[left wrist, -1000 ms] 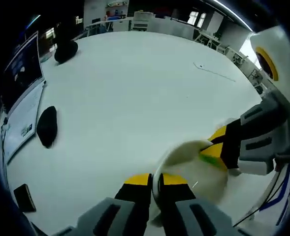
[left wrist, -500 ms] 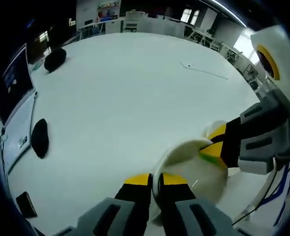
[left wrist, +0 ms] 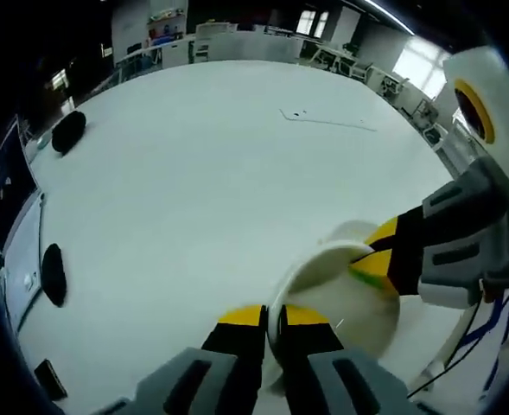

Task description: Tidy tabletop coffee trays, cups and spoons，present forward

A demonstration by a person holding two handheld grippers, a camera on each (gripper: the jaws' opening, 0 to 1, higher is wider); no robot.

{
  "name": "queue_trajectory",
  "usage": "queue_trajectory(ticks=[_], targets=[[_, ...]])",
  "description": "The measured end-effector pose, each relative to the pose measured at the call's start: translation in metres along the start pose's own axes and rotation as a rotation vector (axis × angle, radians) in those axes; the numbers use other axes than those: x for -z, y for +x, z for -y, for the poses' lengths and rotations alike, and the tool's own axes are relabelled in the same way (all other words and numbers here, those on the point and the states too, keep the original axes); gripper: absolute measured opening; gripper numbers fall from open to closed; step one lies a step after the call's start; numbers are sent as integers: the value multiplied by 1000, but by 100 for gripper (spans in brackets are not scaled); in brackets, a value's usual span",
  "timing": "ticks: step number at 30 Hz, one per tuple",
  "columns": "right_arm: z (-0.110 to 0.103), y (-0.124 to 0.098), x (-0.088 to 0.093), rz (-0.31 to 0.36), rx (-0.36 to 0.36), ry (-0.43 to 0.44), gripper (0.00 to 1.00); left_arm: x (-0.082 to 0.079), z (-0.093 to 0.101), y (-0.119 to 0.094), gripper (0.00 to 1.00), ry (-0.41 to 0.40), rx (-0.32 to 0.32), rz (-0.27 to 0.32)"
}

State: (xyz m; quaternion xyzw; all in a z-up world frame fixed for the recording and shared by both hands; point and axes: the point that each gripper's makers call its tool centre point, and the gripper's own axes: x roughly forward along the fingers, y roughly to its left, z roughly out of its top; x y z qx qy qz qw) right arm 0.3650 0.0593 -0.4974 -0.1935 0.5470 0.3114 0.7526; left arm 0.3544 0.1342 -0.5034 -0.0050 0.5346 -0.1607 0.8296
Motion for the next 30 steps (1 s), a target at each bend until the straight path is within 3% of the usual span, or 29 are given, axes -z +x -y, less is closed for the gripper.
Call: queue_trajectory(ticks=[20, 24, 30], targets=[[54, -4, 45, -2, 14, 112, 7, -12, 63, 31, 8, 125, 40, -41], [62, -2, 54, -12, 8, 135, 7, -20, 69, 41, 8, 136, 51, -52], [67, 2, 61, -7, 4, 150, 7, -16, 75, 49, 8, 150, 57, -71]])
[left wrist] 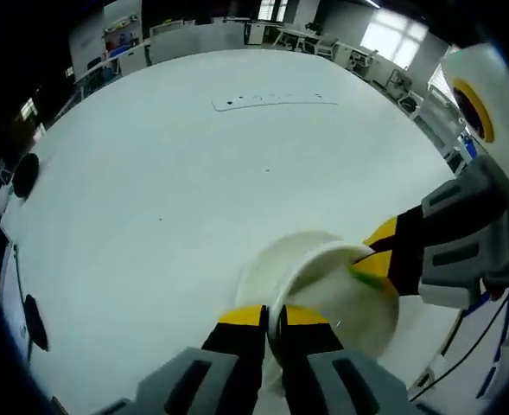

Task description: Tidy tabletop coffee trays, cups and spoons，present forward

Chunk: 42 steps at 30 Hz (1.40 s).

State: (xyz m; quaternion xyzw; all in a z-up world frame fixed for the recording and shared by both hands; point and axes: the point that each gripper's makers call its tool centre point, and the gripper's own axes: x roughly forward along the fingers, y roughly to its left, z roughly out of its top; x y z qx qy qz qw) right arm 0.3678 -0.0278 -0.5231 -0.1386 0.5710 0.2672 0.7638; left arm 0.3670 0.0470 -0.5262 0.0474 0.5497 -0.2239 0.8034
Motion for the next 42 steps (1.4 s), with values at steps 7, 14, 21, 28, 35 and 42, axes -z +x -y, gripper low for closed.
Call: queue_trajectory(ticks=[7, 14, 21, 28, 35, 42], targets=[[6, 3, -4, 6, -8, 12, 7, 0, 2, 1, 8, 4, -4, 16], [10, 6, -5, 44, -20, 6, 8, -1, 3, 3, 10, -15, 2, 52], [15, 6, -14, 119, 11, -65, 9, -4, 4, 4, 11, 7, 21, 88], [15, 3, -20, 269, -37, -70, 10, -15, 6, -2, 10, 96, 51, 233], [10, -15, -34, 458, -43, -111, 10, -19, 6, -7, 10, 114, 68, 326], [0, -59, -52, 721, -76, -107, 10, -35, 9, -36, 5, 141, 108, 536]])
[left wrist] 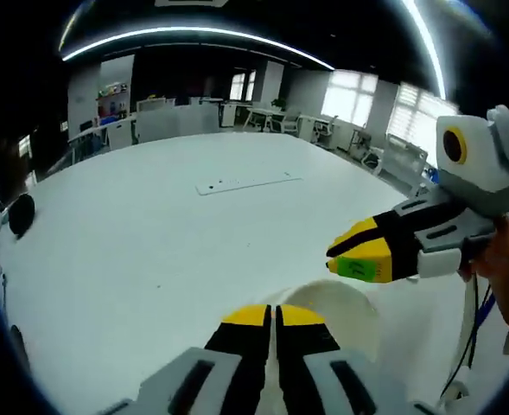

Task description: Tidy tabletop coffee trays, cups and spoons，present forward

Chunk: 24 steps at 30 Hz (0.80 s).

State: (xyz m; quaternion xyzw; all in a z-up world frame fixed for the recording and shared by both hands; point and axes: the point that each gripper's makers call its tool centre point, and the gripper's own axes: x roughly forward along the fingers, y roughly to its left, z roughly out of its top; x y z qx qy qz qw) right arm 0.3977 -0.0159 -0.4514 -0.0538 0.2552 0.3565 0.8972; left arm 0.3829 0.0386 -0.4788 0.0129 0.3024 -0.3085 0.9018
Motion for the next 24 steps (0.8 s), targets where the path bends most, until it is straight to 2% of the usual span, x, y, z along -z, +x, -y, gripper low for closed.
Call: queue_trajectory(ticks=[3, 6, 7, 11, 14, 17, 24], targets=[[-3, -11, -18, 99, 14, -44, 10, -15, 1, -15, 5, -11, 13, 98], [-2, -25, -31, 184, 34, -36, 10, -29, -1, -29, 5, -7, 13, 183], [-4, -32, -37, 230, 38, -33, 10, -35, -6, -32, 5, -8, 11, 223], [-6, -50, -41, 290, 57, -30, 10, -48, -15, -55, 7, 8, -25, 319], [-2, -64, -44, 337, 73, -7, 11, -53, -21, -71, 7, 6, -43, 374], [7, -81, -46, 383, 96, 23, 11, -53, -26, -85, 7, -14, -50, 408], [22, -118, -44, 459, 145, 61, 14, -51, -34, -117, 8, 5, -94, 486]])
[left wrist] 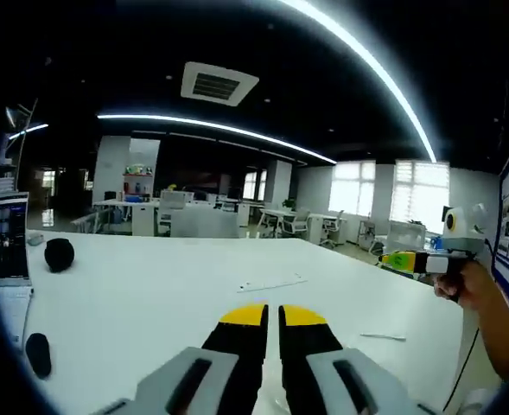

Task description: Tidy tabletop coffee trays, cups and spoons，present forward

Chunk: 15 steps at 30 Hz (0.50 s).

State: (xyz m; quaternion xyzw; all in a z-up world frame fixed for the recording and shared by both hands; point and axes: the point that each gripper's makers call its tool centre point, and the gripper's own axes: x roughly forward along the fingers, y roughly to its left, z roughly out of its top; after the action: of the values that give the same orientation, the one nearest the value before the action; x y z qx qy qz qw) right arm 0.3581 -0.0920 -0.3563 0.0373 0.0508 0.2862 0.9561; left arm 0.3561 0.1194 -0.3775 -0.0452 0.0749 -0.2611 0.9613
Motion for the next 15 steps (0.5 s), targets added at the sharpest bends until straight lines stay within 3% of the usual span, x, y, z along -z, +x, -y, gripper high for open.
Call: queue_trajectory(ticks=[7, 10, 15], targets=[[35, -21, -7, 65, 13, 16, 15, -11, -23, -29, 8, 46, -100, 97], [44, -31, -9, 86, 22, 17, 15, -4, -32, -41, 9, 72, -129, 95], [62, -55, -6, 122, 70, -24, 17, 1, -55, -66, 10, 59, -201, 150]])
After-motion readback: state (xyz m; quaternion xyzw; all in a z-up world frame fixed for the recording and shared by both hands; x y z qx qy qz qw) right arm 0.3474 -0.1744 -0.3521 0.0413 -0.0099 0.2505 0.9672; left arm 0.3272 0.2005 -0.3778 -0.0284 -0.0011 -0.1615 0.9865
